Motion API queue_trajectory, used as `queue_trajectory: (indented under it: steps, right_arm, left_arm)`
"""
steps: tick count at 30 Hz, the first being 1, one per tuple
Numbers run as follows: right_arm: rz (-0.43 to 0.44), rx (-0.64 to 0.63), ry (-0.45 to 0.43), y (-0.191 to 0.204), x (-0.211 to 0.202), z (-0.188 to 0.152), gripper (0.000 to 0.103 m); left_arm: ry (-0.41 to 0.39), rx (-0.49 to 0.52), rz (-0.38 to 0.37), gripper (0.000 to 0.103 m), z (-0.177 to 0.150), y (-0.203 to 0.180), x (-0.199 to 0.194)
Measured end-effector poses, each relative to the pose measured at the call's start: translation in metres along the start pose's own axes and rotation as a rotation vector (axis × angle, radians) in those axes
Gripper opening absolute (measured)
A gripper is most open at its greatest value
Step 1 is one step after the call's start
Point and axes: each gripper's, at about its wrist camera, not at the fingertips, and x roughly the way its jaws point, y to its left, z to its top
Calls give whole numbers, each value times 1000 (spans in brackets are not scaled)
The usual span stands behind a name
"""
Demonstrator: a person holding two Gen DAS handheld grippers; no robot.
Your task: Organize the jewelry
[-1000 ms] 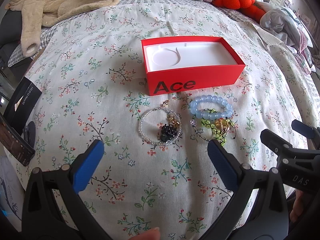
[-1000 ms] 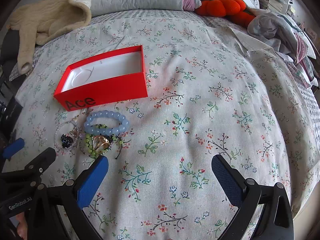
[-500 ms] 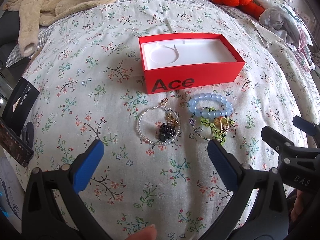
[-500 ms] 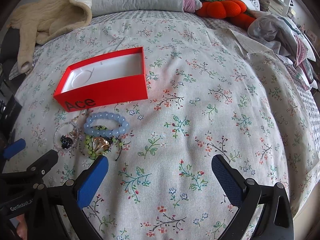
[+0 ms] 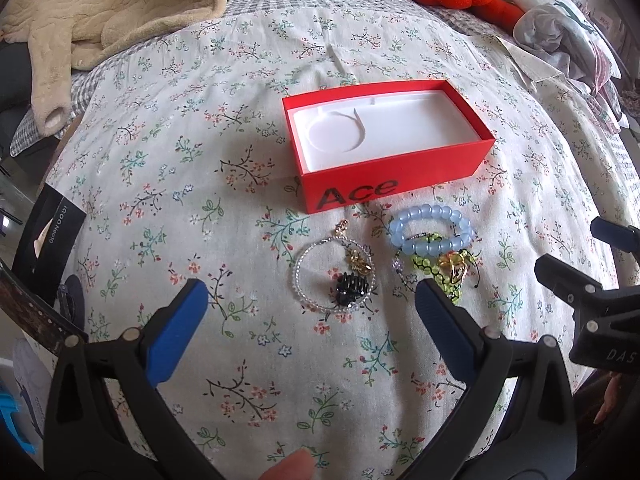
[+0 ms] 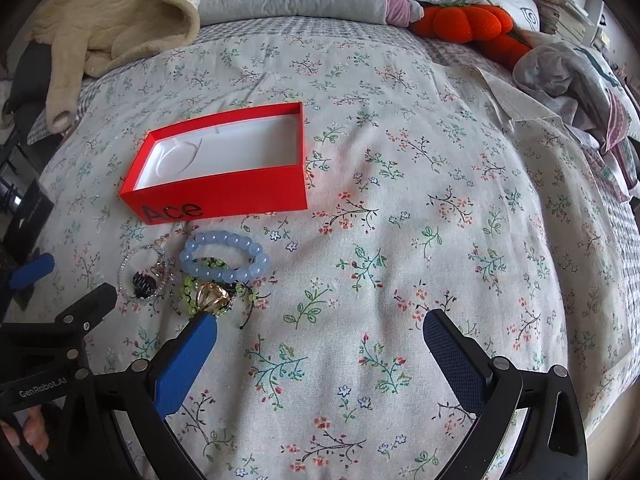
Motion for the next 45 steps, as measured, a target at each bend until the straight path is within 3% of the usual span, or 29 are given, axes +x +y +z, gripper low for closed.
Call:
queue_trajectory:
  steps: [4, 9, 14, 20, 30, 36, 38, 40, 45]
  right_arm:
    - [29, -39, 30, 5, 2, 12, 103]
    - [105, -21, 76, 4, 19, 24, 103]
    - [170, 39, 112, -3, 44, 26, 103]
    - [222, 46, 123, 1, 57, 41, 98]
    - [285, 76, 213, 10, 96, 51, 55]
    - [235, 61, 207, 17, 102, 50, 46]
    - [189, 27, 198, 24, 102, 48, 37]
    - [172, 15, 178, 26, 100, 48, 12]
    - [190, 30, 157, 26, 92, 48, 12]
  left_arm:
    - [22, 5, -26, 103, 17, 11, 5]
    - [64, -40, -118, 99, 25, 28, 24]
    - [154, -96, -214, 70, 22, 41, 55]
    - [235, -127, -244, 38, 19, 47, 78]
    - [230, -77, -202, 22, 19, 36, 86]
    - [225, -44, -182, 8, 23, 26, 88]
    - [217, -35, -176, 5, 26, 19, 88]
    - [212, -32, -184, 5, 28, 12, 87]
    - [173, -31, -204, 5, 32, 7, 73]
